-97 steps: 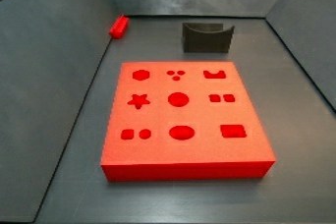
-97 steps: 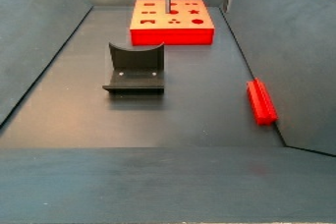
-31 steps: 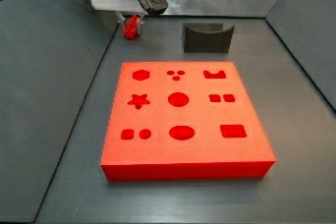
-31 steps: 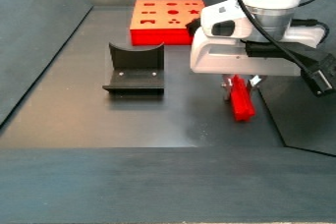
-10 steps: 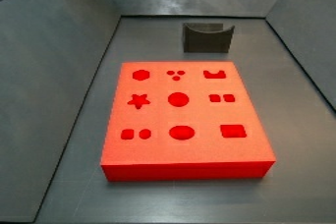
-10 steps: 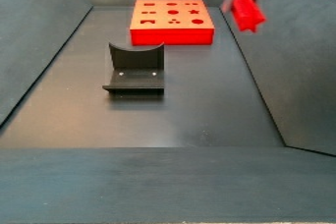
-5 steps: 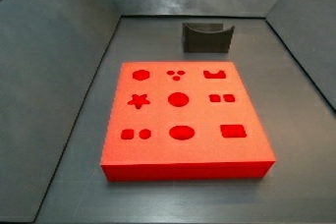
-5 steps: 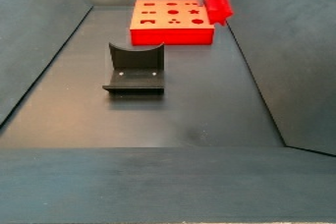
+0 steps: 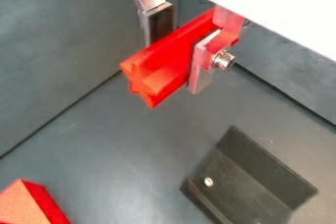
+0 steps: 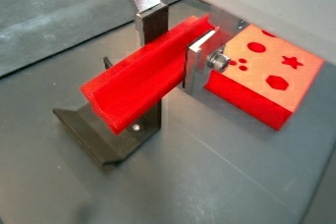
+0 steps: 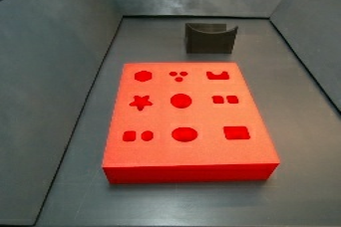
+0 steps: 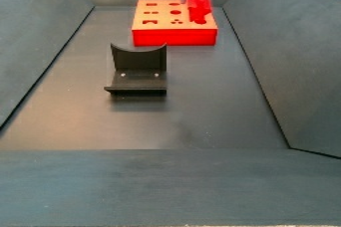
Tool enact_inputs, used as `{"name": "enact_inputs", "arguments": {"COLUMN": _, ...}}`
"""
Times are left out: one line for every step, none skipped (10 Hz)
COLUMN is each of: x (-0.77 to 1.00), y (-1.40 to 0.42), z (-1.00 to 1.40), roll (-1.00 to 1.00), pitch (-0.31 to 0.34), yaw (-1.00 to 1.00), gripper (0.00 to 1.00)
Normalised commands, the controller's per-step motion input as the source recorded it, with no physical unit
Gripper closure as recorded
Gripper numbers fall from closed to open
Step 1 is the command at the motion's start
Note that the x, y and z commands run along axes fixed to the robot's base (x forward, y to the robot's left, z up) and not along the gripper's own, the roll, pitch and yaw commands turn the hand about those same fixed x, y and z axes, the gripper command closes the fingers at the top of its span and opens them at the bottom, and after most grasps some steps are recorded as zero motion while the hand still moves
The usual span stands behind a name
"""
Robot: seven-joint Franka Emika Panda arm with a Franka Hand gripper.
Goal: Pick up the star object. Move up. Place the star object on the fixture. Regrasp the star object. Move to above the board. Insert the star object.
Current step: Place the star object on the fixture.
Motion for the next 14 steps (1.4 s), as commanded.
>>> {"name": "enact_inputs", "arguments": {"x": 1.0, "y": -0.11, "z": -0.01, "roll": -1.0, "pitch": 0.054, "yaw": 0.05, "gripper": 1.0}}
{"name": "enact_inputs", "arguments": {"x": 1.0, "y": -0.09, "z": -0.01, "roll": -1.0, "pitch": 0.057, "yaw": 0.04, "gripper": 1.0}}
{"name": "enact_inputs", "arguments": {"x": 1.0, "y": -0.06, "z": -0.02, "roll": -1.0, "pitch": 0.063, "yaw": 0.02, "gripper": 1.0}}
{"name": "enact_inputs", "arguments": {"x": 1.0, "y": -0.04, "z": -0.02, "roll": -1.0, "pitch": 0.076, "yaw": 0.01, "gripper": 1.0}}
{"name": "enact_inputs", "arguments": {"x": 1.0, "y": -0.02, "z": -0.01, "roll": -1.0, "pitch": 0.089, "yaw": 0.0, "gripper": 1.0}}
{"name": "enact_inputs", "arguments": {"x": 1.0, "y": 0.01, "z": -0.02, "roll": -1.0, "pitch": 0.107, "yaw": -0.03, "gripper": 1.0}}
{"name": "enact_inputs", "arguments": {"x": 1.0, "y": 0.02, "z": -0.02, "roll": -1.0, "pitch": 0.112, "yaw": -0.04, "gripper": 1.0}}
{"name": "enact_inputs", "arguments": {"x": 0.95, "y": 0.03, "z": -0.02, "roll": -1.0, "pitch": 0.12, "yaw": -0.06, "gripper": 1.0}}
{"name": "enact_inputs", "arguments": {"x": 0.81, "y": 0.04, "z": -0.02, "roll": -0.94, "pitch": 0.123, "yaw": -0.09, "gripper": 1.0}}
{"name": "enact_inputs", "arguments": {"x": 0.71, "y": 0.04, "z": -0.02, "roll": -0.78, "pitch": 0.108, "yaw": -0.1, "gripper": 1.0}}
{"name": "enact_inputs", "arguments": {"x": 0.61, "y": 0.04, "z": -0.02, "roll": -0.63, "pitch": 0.093, "yaw": -0.11, "gripper": 1.0}}
{"name": "enact_inputs", "arguments": {"x": 0.48, "y": 0.05, "z": -0.01, "roll": -0.41, "pitch": 0.074, "yaw": -0.11, "gripper": 1.0}}
{"name": "enact_inputs", "arguments": {"x": 0.38, "y": 0.04, "z": -0.01, "roll": -0.27, "pitch": 0.061, "yaw": -0.11, "gripper": 1.0}}
{"name": "enact_inputs", "arguments": {"x": 0.24, "y": 0.03, "z": -0.01, "roll": -0.18, "pitch": 0.046, "yaw": -0.1, "gripper": 1.0}}
